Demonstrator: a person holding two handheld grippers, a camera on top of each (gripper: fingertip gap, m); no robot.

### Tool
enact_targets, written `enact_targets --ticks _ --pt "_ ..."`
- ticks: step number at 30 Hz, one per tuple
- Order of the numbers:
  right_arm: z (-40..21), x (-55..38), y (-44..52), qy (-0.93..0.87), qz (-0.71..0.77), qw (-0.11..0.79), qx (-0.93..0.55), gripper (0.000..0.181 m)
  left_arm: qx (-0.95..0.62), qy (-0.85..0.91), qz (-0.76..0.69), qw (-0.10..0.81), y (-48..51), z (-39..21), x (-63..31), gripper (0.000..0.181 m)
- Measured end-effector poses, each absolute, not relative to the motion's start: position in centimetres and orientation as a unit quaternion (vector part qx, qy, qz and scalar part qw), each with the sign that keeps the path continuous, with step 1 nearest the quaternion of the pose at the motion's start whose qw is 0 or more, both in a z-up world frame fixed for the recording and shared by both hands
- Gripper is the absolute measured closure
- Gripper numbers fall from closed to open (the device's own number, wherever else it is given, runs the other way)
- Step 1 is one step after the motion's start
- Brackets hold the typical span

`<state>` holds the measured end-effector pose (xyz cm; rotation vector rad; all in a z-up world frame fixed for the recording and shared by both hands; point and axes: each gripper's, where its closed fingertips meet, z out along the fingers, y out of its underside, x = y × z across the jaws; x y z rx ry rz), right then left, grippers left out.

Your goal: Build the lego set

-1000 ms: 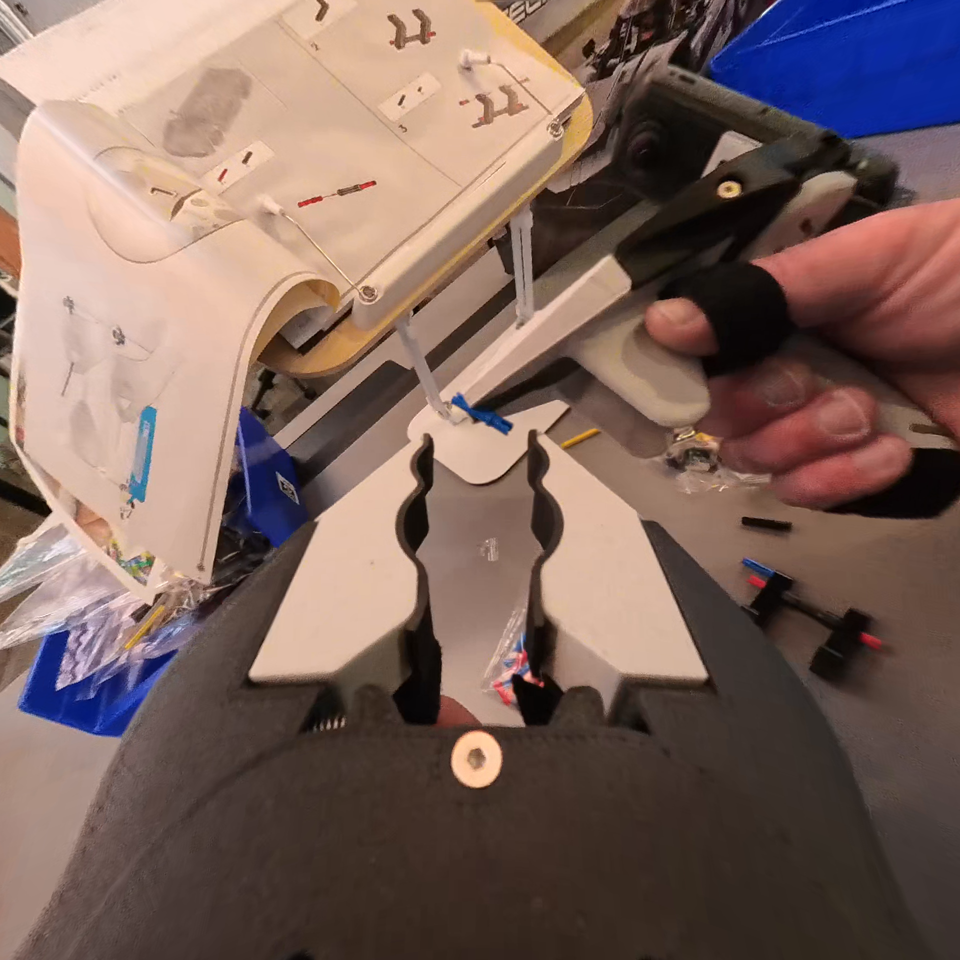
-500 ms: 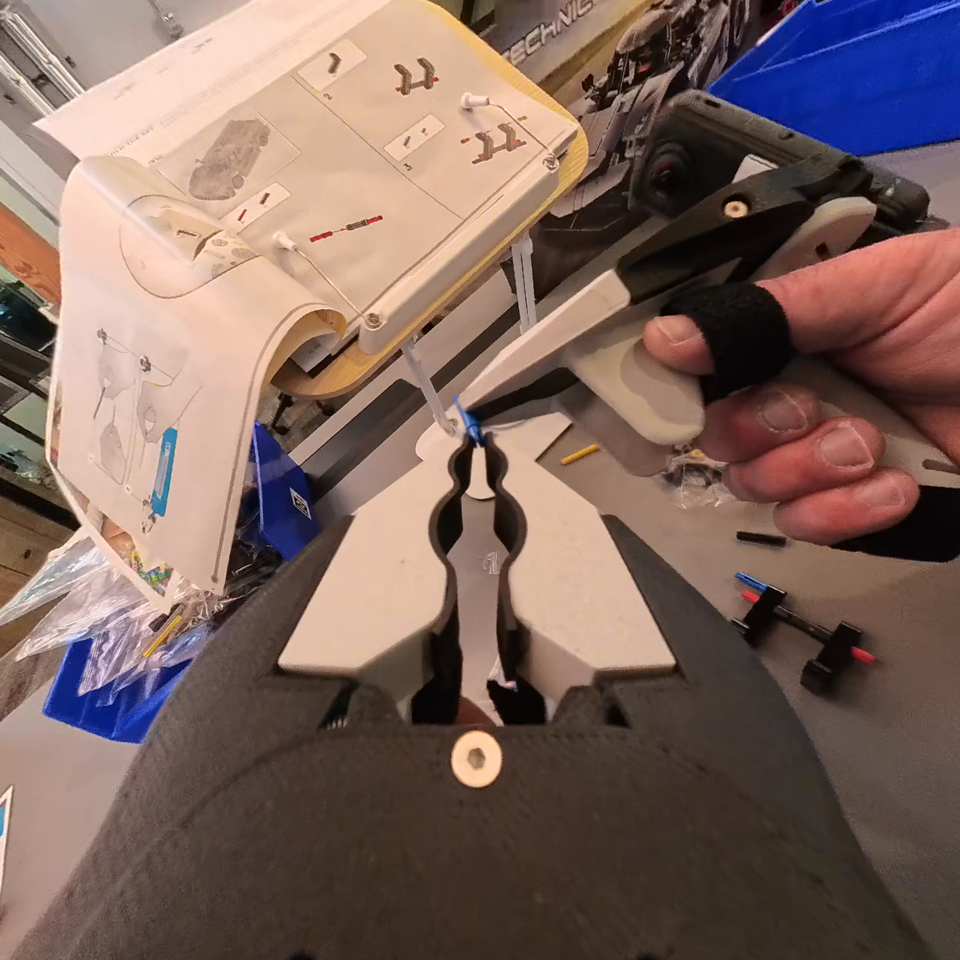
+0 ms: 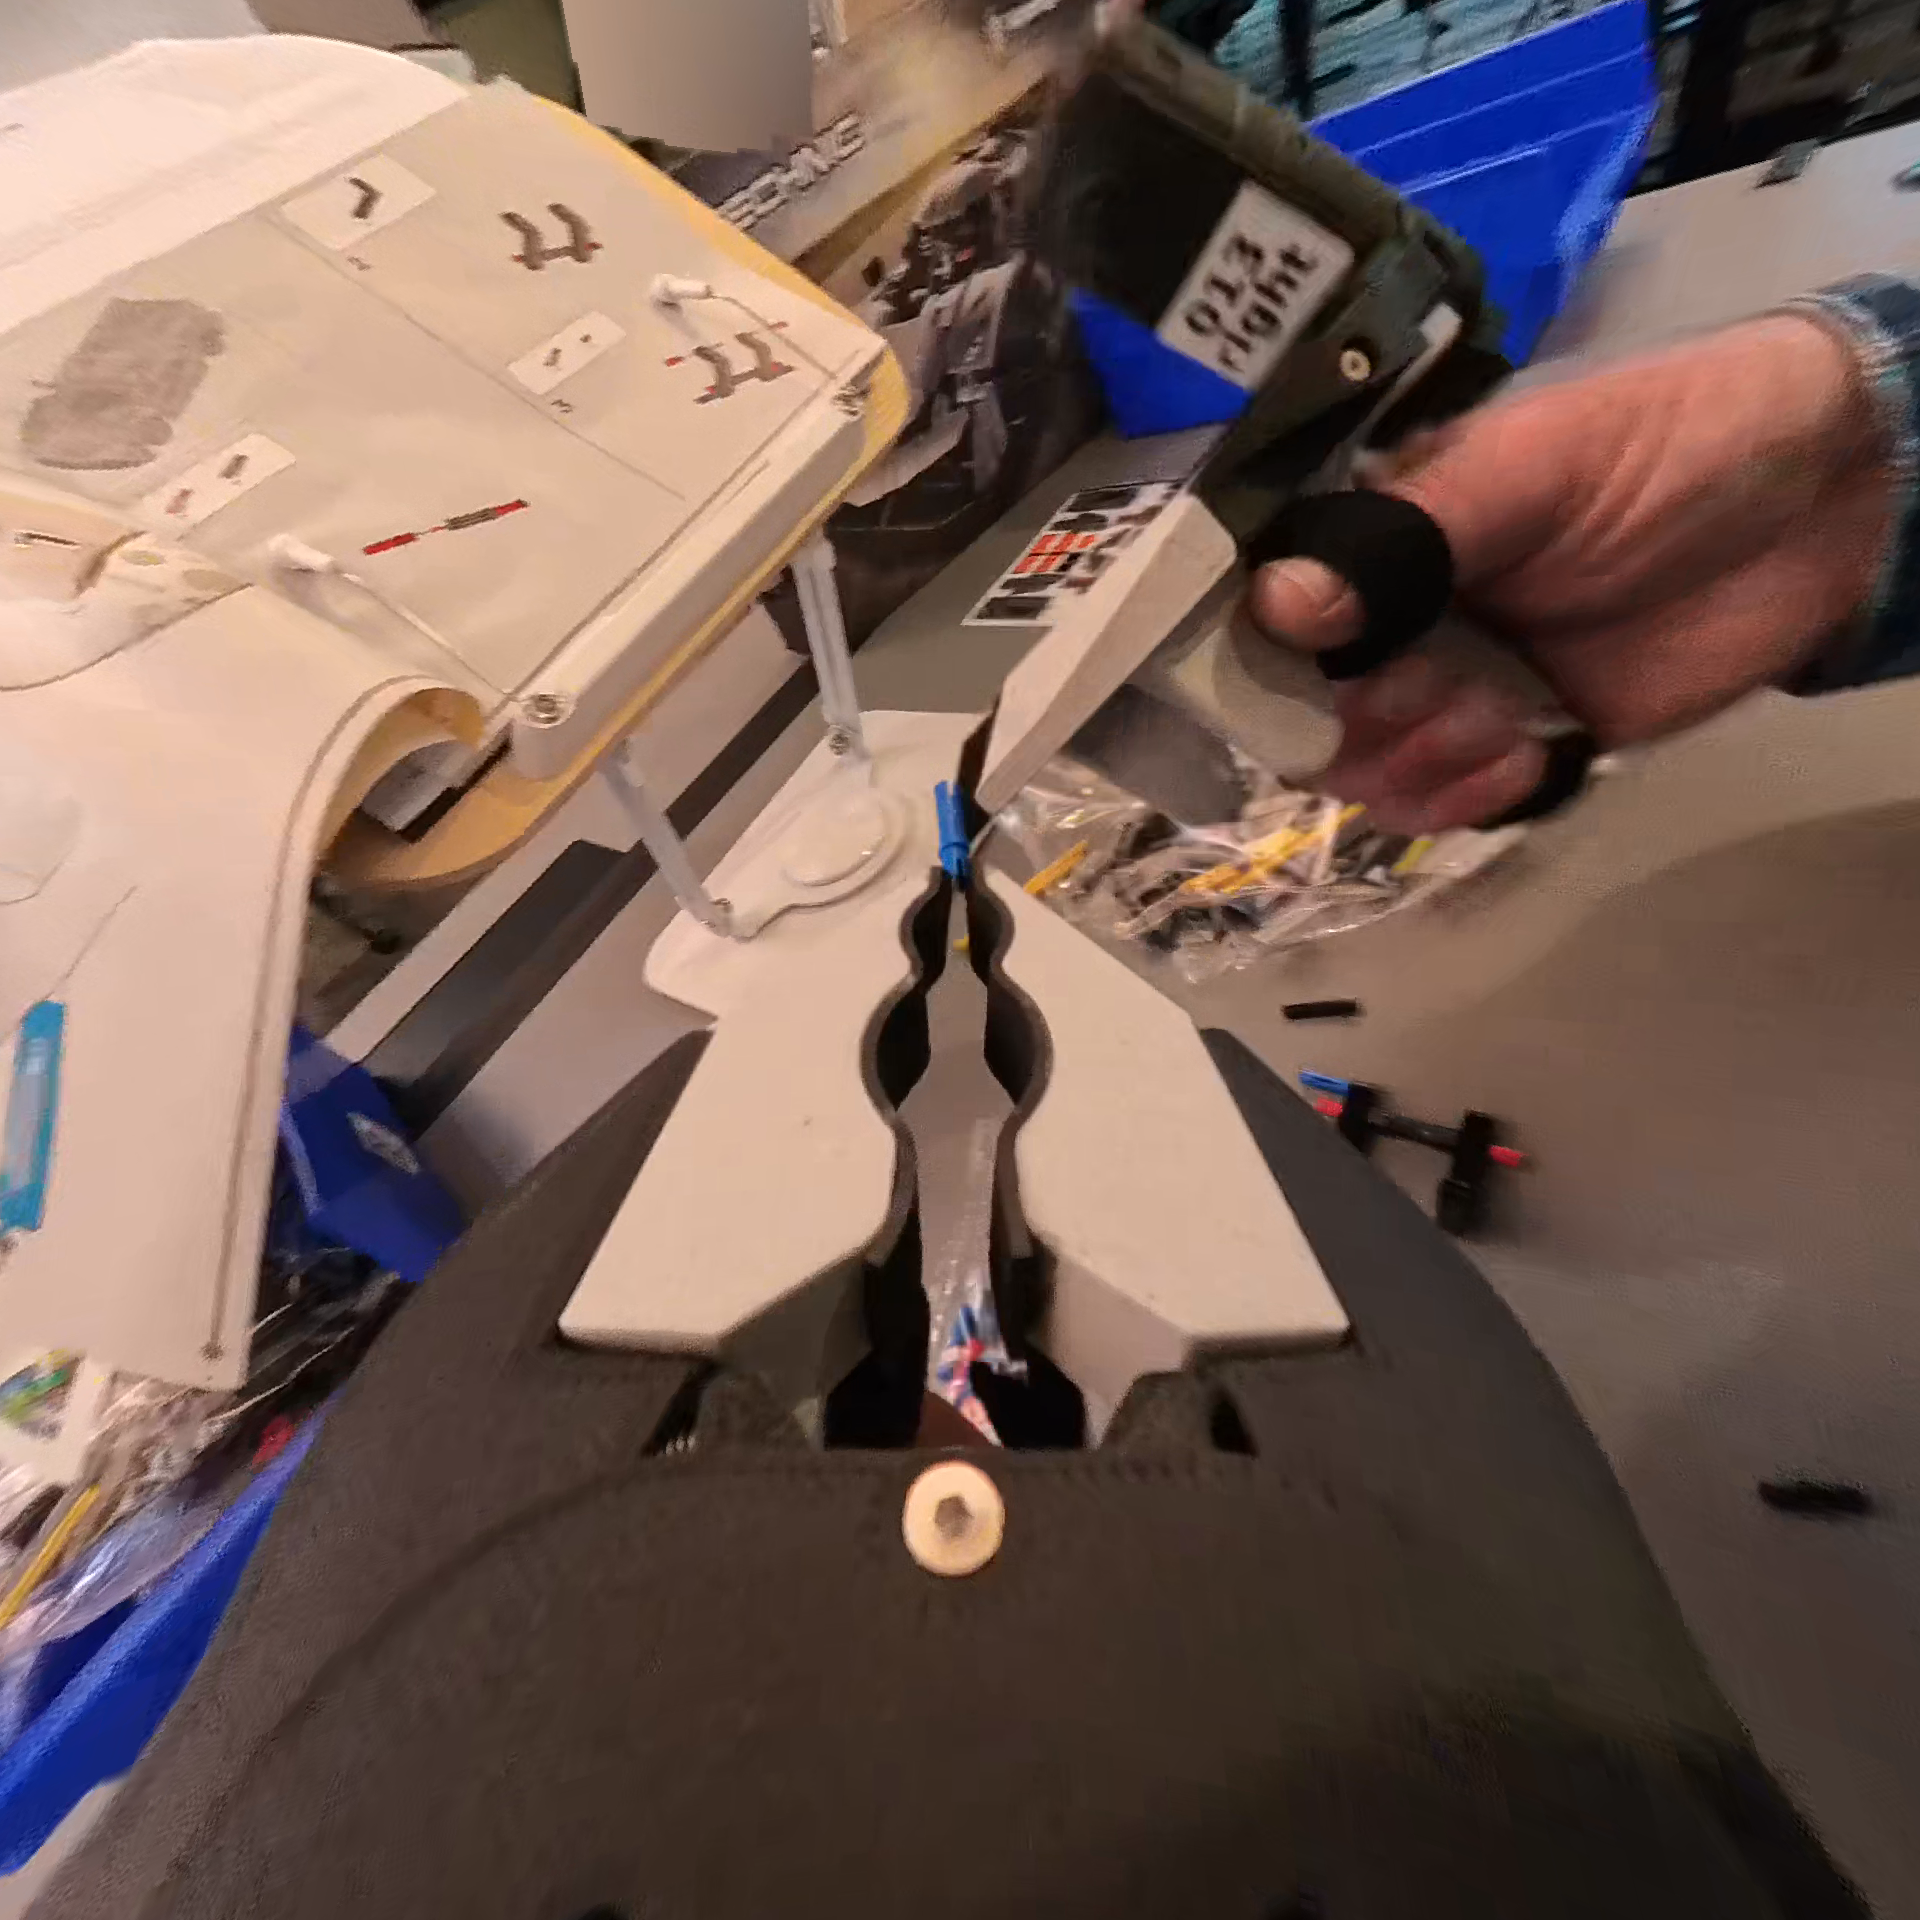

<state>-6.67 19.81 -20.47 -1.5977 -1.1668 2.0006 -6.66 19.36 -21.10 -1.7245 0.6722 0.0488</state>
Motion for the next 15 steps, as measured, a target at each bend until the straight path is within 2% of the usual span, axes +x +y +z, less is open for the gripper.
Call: enact_targets --ticks 3,7,11,15 --pt "-20.8 -5.9 20.5 -0.554 0.573 0.273 -0.539 0.165 -0.752 0.296 -0.014 0.589 19.2 -20.9 -6.5 0.180" --pt "-20.5 -5.4 20.2 -0.707 0.403 0.370 -0.447 0.167 -0.772 0.335 -0.040 0.538 18.8 -22.1 -5.8 0.180" --pt "-22.0 -5.4 19.2 -0.792 0.283 0.386 -0.379 0.175 -0.778 0.366 -0.055 0.508 18.5 -22.8 -4.8 0.180" --pt "-23.0 -5.3 18.9 -0.816 0.232 0.392 -0.355 0.178 -0.776 0.380 -0.061 0.500 18.4 -23.1 -4.3 0.180"
